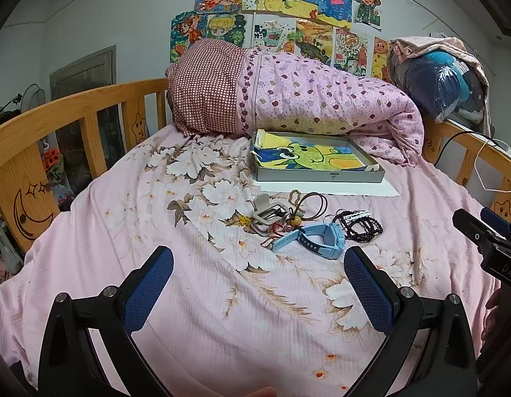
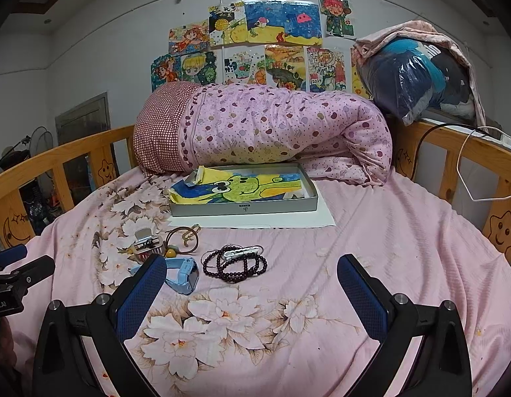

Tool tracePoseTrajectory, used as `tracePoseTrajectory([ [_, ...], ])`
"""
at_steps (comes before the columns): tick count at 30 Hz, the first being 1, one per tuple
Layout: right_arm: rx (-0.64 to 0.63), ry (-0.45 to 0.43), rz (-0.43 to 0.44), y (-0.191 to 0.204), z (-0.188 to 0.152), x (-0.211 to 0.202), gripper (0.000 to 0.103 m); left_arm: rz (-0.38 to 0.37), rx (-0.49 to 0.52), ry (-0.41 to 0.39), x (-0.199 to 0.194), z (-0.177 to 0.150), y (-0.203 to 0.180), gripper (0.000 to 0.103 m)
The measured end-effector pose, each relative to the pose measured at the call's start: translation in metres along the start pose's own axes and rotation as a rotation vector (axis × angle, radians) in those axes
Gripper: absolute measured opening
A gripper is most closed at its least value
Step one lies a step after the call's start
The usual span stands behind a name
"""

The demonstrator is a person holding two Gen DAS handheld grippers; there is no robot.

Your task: Organize jewelry

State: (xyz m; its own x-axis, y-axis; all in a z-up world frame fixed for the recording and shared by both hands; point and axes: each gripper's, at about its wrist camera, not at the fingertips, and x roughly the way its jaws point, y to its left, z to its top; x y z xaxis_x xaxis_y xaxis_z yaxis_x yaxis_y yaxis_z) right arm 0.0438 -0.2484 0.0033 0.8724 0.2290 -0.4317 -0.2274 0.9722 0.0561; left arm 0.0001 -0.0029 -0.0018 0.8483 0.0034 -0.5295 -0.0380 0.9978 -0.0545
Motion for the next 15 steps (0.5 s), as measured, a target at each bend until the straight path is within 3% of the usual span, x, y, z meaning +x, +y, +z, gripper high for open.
tracePoseTrajectory([
  [15, 0.004, 0.001, 0.002, -0.0008, -0.0001, 0.0002, 0.103, -0.001, 0.001, -0.002, -0.0023, 0.0002, -0.0018, 0.101],
])
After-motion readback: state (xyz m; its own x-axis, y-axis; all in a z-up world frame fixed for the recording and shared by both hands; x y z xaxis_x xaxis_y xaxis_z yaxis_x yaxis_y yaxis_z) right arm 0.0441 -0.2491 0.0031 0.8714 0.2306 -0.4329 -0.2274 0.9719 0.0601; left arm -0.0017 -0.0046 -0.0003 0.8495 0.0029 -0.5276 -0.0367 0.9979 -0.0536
